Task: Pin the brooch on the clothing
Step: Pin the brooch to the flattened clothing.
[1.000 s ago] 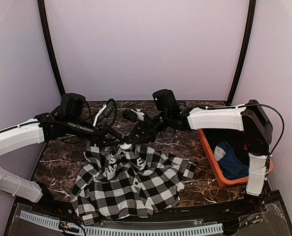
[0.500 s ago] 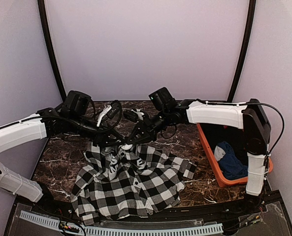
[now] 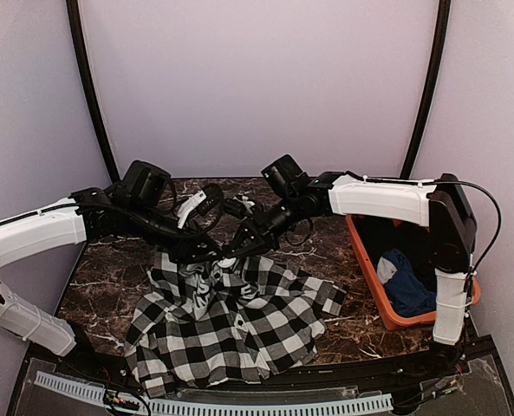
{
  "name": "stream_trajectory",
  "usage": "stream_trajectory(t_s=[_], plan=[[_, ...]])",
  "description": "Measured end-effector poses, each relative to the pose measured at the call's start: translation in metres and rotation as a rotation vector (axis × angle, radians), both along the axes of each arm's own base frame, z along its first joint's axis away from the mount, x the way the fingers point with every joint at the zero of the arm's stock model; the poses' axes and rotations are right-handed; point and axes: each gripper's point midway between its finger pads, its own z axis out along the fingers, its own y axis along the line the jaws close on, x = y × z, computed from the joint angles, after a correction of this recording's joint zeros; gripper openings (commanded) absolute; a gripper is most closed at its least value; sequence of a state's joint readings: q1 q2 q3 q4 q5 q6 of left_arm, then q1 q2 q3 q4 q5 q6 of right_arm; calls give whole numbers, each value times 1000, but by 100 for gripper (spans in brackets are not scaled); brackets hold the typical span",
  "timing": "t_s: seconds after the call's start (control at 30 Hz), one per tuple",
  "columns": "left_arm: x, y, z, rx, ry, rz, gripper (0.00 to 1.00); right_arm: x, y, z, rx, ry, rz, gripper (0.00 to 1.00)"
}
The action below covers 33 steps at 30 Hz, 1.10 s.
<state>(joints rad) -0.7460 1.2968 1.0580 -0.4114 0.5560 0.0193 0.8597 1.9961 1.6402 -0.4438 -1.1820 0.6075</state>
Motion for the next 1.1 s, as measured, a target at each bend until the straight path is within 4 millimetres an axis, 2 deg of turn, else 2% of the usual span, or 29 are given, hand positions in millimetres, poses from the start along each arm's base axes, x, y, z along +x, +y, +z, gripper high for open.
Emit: stream_trajectory(t_s=[0.23, 0.7, 1.1], plan=[[2, -1, 1, 25, -38, 12, 30, 2, 0, 1, -20, 60, -15, 0], [8, -2, 5, 108, -151, 41, 19, 12, 1, 4, -20, 127, -50, 0], [13, -1, -1, 180, -184, 50, 19, 17, 0, -2, -36, 133, -70, 0]])
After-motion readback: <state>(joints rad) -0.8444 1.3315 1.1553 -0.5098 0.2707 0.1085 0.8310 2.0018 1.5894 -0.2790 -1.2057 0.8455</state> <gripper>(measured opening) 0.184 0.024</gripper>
